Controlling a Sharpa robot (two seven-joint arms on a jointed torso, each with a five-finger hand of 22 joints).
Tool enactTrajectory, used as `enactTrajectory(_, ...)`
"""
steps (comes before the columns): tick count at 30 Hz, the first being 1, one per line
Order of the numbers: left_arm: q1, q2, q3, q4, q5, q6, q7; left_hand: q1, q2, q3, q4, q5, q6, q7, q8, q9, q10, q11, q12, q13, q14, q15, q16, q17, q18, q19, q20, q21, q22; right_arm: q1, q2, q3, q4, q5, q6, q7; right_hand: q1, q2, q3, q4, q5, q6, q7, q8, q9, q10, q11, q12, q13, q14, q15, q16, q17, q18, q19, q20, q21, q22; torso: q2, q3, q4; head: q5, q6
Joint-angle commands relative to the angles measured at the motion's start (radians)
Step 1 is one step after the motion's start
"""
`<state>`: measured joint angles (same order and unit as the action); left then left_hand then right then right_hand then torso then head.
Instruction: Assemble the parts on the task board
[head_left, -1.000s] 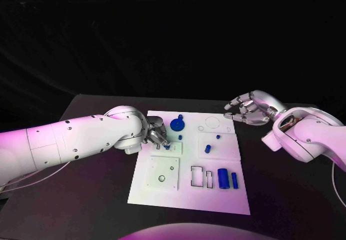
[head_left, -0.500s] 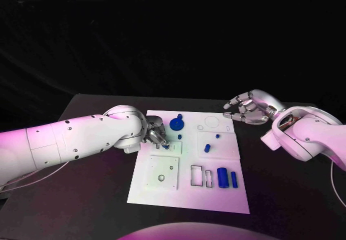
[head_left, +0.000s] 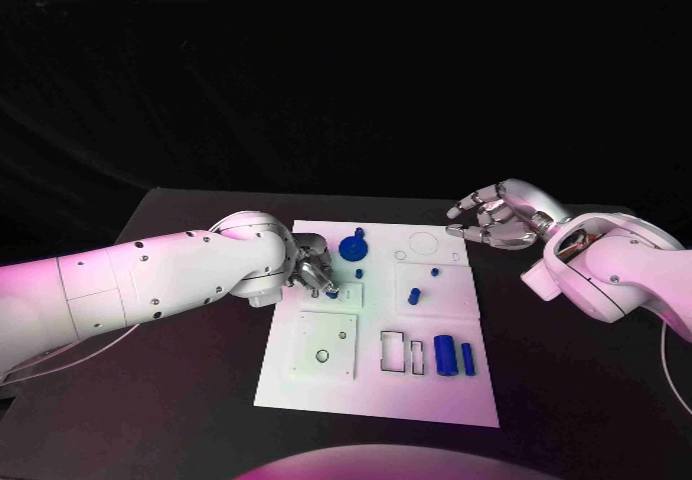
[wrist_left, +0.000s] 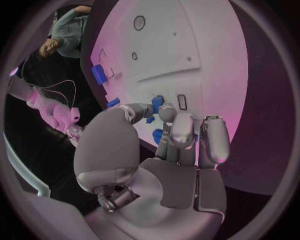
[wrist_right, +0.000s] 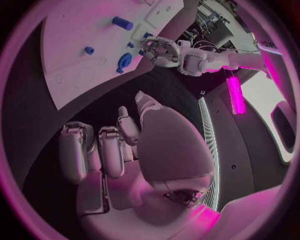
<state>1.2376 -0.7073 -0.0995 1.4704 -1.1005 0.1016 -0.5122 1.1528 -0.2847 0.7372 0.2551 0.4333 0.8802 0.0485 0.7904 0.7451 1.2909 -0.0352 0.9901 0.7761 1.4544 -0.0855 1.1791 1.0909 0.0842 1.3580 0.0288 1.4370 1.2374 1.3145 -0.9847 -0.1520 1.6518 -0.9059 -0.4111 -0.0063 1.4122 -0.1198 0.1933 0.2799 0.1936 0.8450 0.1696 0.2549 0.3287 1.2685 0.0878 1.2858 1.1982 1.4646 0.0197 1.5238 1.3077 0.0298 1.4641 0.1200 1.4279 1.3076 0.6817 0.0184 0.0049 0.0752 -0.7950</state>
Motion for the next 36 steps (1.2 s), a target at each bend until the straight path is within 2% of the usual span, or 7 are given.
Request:
enactTrajectory(1, -0.003, 0.003, -0.002, 0.003, -0.004, 0.037, -0.001, 0.000, 0.007, 0.197, -0.191, 0.002, 0.003, -0.008, 0.007, 0.002, 0.010, 0.000, 0.004, 0.002, 0.000, -0.006, -0.007, 0.001, -0.012, 0.001, -0.006, 0.006, 0.002, -0.001, 0.000, 0.000, 0.001, -0.006, 0.009, 0.005, -0.003, 0.002, 0.000, 0.006, 0.003, 0.005, 0.001, 0.004, -0.001, -0.006, -0.001, -0.005, -0.002, 0.072, -0.007, -0.007, 0.116, 0.014, -0.004, 0.000, -0.006, 0.147, 0.000, 0.0006, 0.0001, 0.001, -0.001)
enactTrajectory(14, -0.004, 0.006, -0.002, 0.002, -0.002, 0.059, -0.002, -0.033, 0.013, 0.180, -0.177, -0.010, -0.001, -0.015, 0.020, 0.013, 0.020, -0.005, 0.013, 0.003, 0.001, -0.009, -0.007, 0.002, -0.013, 0.003, -0.008, 0.005, 0.003, -0.002, -0.001, 0.000, 0.001, -0.006, 0.008, 0.007, -0.003, 0.002, 0.000, 0.006, 0.005, 0.005, 0.001, 0.004, -0.001, -0.007, -0.001, -0.007, -0.004, 0.071, -0.007, -0.008, 0.112, 0.015, -0.006, 0.000, -0.009, 0.145, 0.000, 0.0000, 0.0012, -0.002, -0.002)
enactTrajectory(19, -0.004, 0.009, -0.002, -0.003, -0.001, 0.059, -0.002, -0.074, 0.020, 0.136, -0.143, -0.023, 0.000, -0.024, 0.024, 0.015, 0.024, -0.010, 0.019, 0.000, 0.002, -0.012, -0.007, 0.003, -0.013, 0.003, -0.010, 0.001, 0.003, -0.002, -0.001, 0.000, 0.000, -0.005, 0.008, 0.008, -0.003, 0.003, 0.000, 0.006, 0.007, 0.005, 0.001, 0.004, -0.001, -0.008, -0.001, -0.008, -0.005, 0.071, -0.007, -0.009, 0.110, 0.015, -0.007, 0.000, -0.010, 0.144, 0.000, -0.0001, -0.0003, -0.001, -0.002)
enactTrajectory(30, -0.003, 0.017, -0.002, -0.015, 0.001, 0.062, -0.003, -0.098, 0.033, 0.099, -0.111, -0.030, 0.006, -0.026, 0.022, 0.010, 0.025, -0.012, 0.027, 0.003, 0.002, -0.013, -0.007, 0.004, -0.013, 0.003, -0.012, -0.002, 0.001, -0.004, 0.000, 0.000, -0.001, -0.003, 0.009, 0.009, -0.008, 0.002, -0.001, 0.008, 0.012, 0.004, 0.002, 0.004, -0.003, -0.019, -0.001, -0.018, -0.018, 0.067, -0.007, -0.015, 0.095, 0.019, -0.016, -0.001, -0.023, 0.134, 0.000, 0.0007, 0.0005, -0.001, -0.005)
enactTrajectory(36, -0.003, 0.018, -0.002, -0.019, 0.004, 0.068, -0.003, -0.122, 0.038, 0.017, -0.071, -0.033, 0.018, -0.029, 0.017, 0.002, 0.021, -0.013, 0.033, -0.001, 0.002, -0.014, -0.008, 0.005, -0.013, 0.006, -0.013, -0.005, 0.002, -0.005, -0.002, 0.000, -0.001, 0.000, 0.008, 0.012, -0.017, 0.003, -0.006, 0.010, 0.009, 0.003, 0.002, 0.005, -0.004, -0.027, -0.001, -0.026, -0.027, 0.063, -0.007, -0.021, 0.082, 0.021, -0.022, -0.001, -0.033, 0.127, -0.001, 0.0006, 0.0000, -0.002, -0.006)
